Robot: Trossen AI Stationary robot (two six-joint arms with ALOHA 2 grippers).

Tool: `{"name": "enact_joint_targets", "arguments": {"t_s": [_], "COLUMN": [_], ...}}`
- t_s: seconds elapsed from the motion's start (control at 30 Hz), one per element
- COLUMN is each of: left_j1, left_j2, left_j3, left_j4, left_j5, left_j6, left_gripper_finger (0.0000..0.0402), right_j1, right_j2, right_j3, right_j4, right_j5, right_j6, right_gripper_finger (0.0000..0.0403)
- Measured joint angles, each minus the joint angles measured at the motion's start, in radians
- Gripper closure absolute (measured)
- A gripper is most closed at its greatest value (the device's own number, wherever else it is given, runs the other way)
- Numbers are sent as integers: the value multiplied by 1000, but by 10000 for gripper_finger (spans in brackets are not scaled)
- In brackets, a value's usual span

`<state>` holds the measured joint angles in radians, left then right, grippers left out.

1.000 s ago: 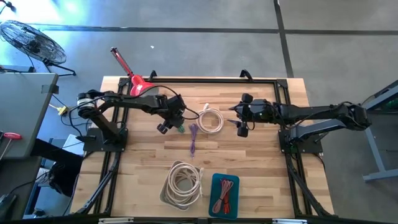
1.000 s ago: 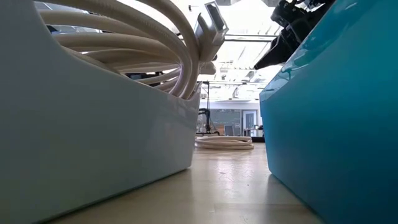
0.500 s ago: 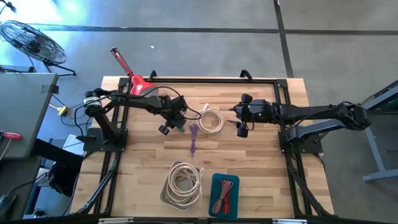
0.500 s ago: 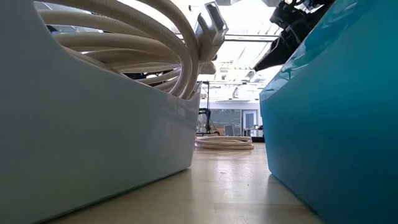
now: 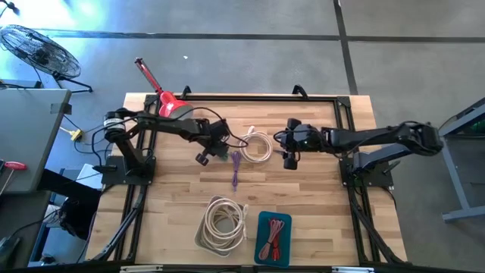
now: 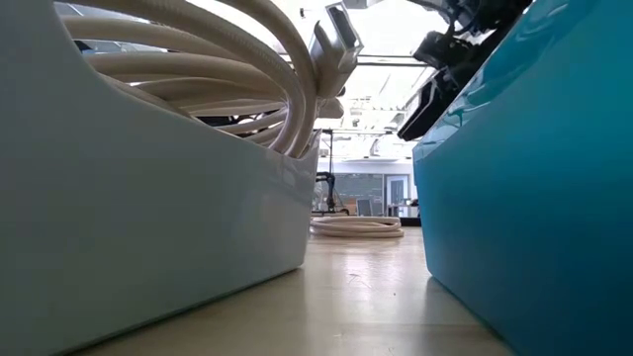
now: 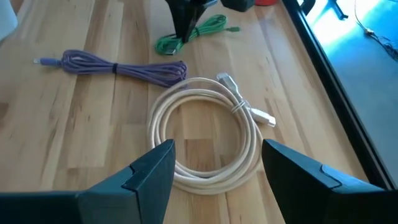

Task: Pick & Place USB Port
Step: Put the green USB cable into the blue bin

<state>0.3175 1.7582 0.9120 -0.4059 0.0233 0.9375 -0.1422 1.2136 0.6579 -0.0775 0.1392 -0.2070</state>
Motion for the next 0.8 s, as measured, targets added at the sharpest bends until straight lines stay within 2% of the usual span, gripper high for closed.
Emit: {"name": "enact_joint_targets", "arguments": {"t_s": [0.17,0.33,0.6,0.8], "left_j1": [-41,-108,-242,-343], "left_j2": [7,17,14,10], "left_j3": [69,151,247,298], "left_j4": [-58,-143,-294,-273], "left_j5": [-89,-215,-532,-700], "left_j6": [-59,-92,-133,-180], "left_gripper_finger": [398,400,401,401], "right_j1": [0,0,1,1], "right_j2": [19,19,19,19], "right_j3": [0,0,0,0], "right_j4": [32,65,116,150], "right_j5": [-3,-76,-273,-331], "right_j6": [-3,-3,-2,-1], "right_gripper_finger": [171,171,171,171]}}
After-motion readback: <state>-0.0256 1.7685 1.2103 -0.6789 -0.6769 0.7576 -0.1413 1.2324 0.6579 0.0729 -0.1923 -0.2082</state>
